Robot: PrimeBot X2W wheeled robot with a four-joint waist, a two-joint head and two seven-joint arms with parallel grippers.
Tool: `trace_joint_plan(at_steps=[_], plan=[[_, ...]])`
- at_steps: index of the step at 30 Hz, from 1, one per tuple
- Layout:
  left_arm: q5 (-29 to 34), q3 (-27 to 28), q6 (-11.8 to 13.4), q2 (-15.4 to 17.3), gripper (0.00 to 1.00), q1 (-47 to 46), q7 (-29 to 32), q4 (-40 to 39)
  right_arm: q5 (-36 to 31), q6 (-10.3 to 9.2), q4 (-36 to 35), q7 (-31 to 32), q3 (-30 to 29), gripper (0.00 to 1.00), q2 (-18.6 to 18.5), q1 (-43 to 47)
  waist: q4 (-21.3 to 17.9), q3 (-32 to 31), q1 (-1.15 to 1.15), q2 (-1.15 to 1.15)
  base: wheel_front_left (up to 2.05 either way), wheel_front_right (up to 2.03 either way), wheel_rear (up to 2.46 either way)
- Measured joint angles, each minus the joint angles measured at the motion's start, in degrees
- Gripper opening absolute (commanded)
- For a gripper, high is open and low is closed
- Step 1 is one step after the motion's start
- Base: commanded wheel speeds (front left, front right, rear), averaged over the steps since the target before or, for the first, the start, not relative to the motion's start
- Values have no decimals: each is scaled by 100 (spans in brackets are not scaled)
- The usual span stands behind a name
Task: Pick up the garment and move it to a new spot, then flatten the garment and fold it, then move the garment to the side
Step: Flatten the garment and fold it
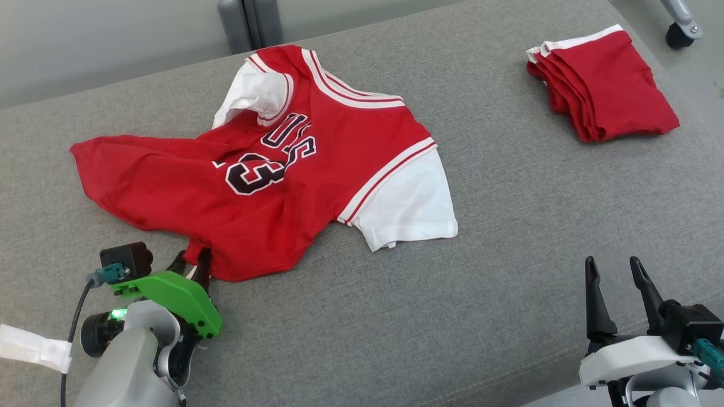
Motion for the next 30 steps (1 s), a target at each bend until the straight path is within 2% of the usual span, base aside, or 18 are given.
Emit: trace_joint_plan(at_steps=[3, 8, 11, 19, 20, 21, 25, 30], plan=[[0, 29, -13, -2, 0, 70, -246, -45, 8, 0, 2, 0, -67, 100, 3, 44, -17, -43, 0, 0, 0, 0, 0], [-82, 163, 199, -29, 0, 627, -691, -545, 47, 0, 0, 0, -250, 100, 0, 286, 111, -158, 0, 0, 0, 0, 0], [-84, 278, 447, -4, 0, 1096, -924, -1098, 45, 0, -3, 0, -297, 100, 1, 377, 269, -227, 0, 0, 0, 0, 0], [183, 314, 1413, 53, 0, 2331, -1083, -2840, -62, 0, -33, 0, -290, 100, 2, 408, 829, -379, 0, 0, 0, 0, 0], [285, 255, 1570, 35, 25, 2491, -1107, -3094, -74, 0, -27, 0, -275, 100, 2, 400, 964, -401, 0, 0, 0, 0, 0], [393, 177, 1639, 20, 100, 2579, -1114, -3221, -94, 0, -24, 0, -270, 100, 2, 394, 1035, -413, 0, 0, 0, 0, 0], [514, -85, 1814, -59, 100, 3034, -1045, -3409, -120, 0, 3, 0, -246, 100, 2, 371, 1237, -458, 0, 0, 0, 0, 0], [617, -87, 1979, -19, 100, 3443, -1138, -3382, -121, 0, 18, 0, -254, 100, 2, 377, 1315, -538, 0, 0, 0, 0, 0]])
